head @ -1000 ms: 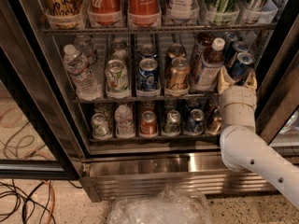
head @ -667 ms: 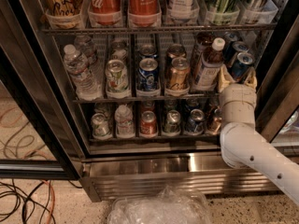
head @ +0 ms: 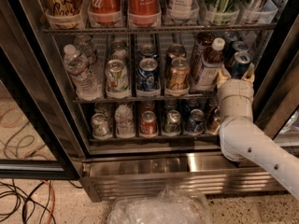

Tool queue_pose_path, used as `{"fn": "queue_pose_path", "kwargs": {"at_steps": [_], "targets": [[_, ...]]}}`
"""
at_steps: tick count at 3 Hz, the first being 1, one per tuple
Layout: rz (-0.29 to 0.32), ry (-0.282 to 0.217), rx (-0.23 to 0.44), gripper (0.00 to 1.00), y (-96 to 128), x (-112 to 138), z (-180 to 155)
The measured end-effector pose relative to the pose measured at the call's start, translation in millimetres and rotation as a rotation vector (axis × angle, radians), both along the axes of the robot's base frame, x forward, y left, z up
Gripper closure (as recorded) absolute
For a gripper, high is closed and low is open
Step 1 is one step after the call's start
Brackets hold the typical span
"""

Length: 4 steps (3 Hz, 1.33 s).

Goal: Pick redbull can from middle shelf of fridge

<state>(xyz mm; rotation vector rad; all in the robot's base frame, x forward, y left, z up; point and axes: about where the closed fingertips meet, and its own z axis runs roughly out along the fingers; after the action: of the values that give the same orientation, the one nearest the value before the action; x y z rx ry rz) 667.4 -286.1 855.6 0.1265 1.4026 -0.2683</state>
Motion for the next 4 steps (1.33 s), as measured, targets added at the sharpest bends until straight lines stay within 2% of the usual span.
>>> {"fn": "queue_pose_path", "kwargs": {"at_steps": [1,2,3,4], "targets": [[0.004,0.006,-0.009,0.41,1.5,5.5,-0.1],[0.004,0.006,-0.009,0.6,1.5,5.5,-0.1],[0.004,0.006,-0.009,0.83,1.5,5.5,-0.1],[0.004,0.006,-0.009,1.0,1.5,5.5,-0.1]]}}
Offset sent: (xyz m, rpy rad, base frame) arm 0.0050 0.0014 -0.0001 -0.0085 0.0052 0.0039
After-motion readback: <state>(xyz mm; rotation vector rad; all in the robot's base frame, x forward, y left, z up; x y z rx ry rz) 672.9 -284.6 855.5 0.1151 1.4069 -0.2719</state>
